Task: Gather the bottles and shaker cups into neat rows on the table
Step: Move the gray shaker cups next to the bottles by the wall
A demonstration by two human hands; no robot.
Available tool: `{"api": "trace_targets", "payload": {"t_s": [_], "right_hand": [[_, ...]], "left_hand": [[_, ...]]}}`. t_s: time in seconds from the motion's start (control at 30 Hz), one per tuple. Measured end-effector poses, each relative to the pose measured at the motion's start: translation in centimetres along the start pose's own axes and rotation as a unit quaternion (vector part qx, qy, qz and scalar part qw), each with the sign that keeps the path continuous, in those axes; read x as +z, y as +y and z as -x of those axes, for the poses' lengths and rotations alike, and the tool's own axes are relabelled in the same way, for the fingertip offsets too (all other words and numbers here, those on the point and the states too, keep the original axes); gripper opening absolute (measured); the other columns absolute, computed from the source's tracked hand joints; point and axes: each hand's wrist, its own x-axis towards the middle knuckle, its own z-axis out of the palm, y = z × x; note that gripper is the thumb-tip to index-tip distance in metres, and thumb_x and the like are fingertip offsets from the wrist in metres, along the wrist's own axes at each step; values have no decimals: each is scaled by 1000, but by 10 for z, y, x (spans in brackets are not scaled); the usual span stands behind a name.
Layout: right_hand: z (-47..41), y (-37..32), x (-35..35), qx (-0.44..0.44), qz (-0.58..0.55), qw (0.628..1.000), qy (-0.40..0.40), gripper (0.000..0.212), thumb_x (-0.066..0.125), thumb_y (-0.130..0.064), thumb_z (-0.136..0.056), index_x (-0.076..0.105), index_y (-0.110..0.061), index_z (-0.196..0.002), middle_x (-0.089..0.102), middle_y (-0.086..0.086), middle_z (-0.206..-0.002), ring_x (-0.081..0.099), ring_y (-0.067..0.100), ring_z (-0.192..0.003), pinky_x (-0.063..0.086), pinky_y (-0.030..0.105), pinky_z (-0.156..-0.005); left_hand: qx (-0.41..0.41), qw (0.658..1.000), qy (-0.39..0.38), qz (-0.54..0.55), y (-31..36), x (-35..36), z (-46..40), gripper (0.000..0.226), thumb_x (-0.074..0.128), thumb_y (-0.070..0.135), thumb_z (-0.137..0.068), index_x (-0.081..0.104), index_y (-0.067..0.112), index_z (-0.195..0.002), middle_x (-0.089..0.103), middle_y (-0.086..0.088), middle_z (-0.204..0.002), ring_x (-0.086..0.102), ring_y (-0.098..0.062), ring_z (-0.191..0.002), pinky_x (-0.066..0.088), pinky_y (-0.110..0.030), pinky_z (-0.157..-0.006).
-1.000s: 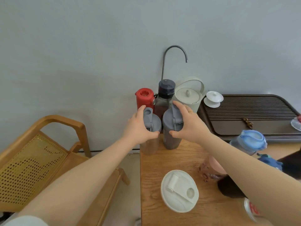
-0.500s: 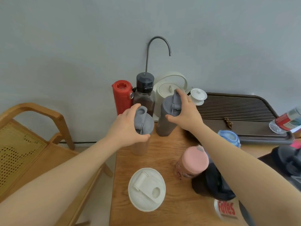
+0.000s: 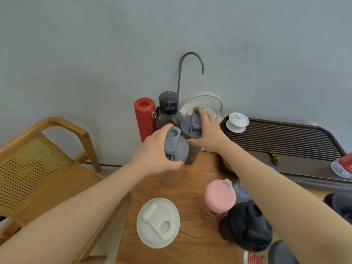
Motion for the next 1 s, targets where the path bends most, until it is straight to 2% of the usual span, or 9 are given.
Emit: {"api": "trace_targets", "payload": {"t_s": [0.07,0.17,0.3,0.43,0.53,0.67,0.77,0.83,1.0], "right_hand": [[10,-2,-9,-39,-45,997,56,84,69,-28,-79,19,-15,-146,28,10,-150,23,27,-139,23,37,-114],[37,-14,-22,-73,-93,988,101,54,60,-28,-87,39,-16,-135,47,4,-134,44,18,-121,40,36,-102],[62,-26,-20,-58,-90,993,-44,81,69,-38,-78,22,-22,-143,46,-6,-127,50,8,-109,42,20,-88],[68,-20,-19,-29,-147,987,-63,100,77,-28,-72,9,-28,-145,44,-21,-111,50,-8,-94,40,-1,-73],[71,-12,-6,-54,-78,991,-90,90,79,-29,-68,25,-29,-140,48,-9,-116,52,3,-98,43,9,-80],[71,-9,3,-30,-1,995,-99,86,74,-32,-68,24,-30,-138,43,-3,-121,48,13,-103,47,30,-86],[69,-4,-5,17,4,997,-71,83,73,-29,-67,22,-29,-134,43,-1,-116,52,18,-94,48,33,-80],[69,2,-9,41,-6,998,-53,79,73,-27,-68,24,-27,-130,43,-2,-111,52,18,-91,45,31,-77],[68,13,-19,72,-28,997,-32,78,73,-22,-70,26,-21,-131,40,-4,-111,48,15,-94,41,26,-76]], "left_hand": [[3,1000,4,-1,3,2,-1,103,78,46,-59,17,32,-141,36,4,-141,40,-20,-125,43,-43,-99],[6,1000,17,2,10,4,-4,106,77,48,-56,16,32,-141,38,2,-141,40,-22,-126,41,-45,-100],[30,999,11,6,35,12,-9,112,76,46,-53,10,34,-143,34,-4,-141,37,-27,-128,39,-47,-101],[81,995,-57,6,42,19,-7,120,79,43,-58,-5,34,-144,26,-4,-141,36,-26,-127,37,-45,-103],[100,990,-96,-29,31,28,0,119,79,44,-61,-7,33,-143,21,0,-143,34,-23,-128,36,-43,-105],[53,987,-134,77,8,24,8,106,76,43,-68,6,25,-146,29,7,-137,34,-10,-128,35,-29,-104],[56,996,-7,65,-16,8,6,55,66,31,-81,44,15,-129,50,5,-114,51,-11,-110,43,-27,-91],[107,993,55,-1,-28,1,1,38,64,21,-83,53,11,-119,54,-1,-109,52,-14,-103,46,-35,-91],[238,953,50,-181,-18,8,-27,61,69,19,-78,45,13,-134,44,-13,-139,44,-33,-124,42,-47,-100]]}}
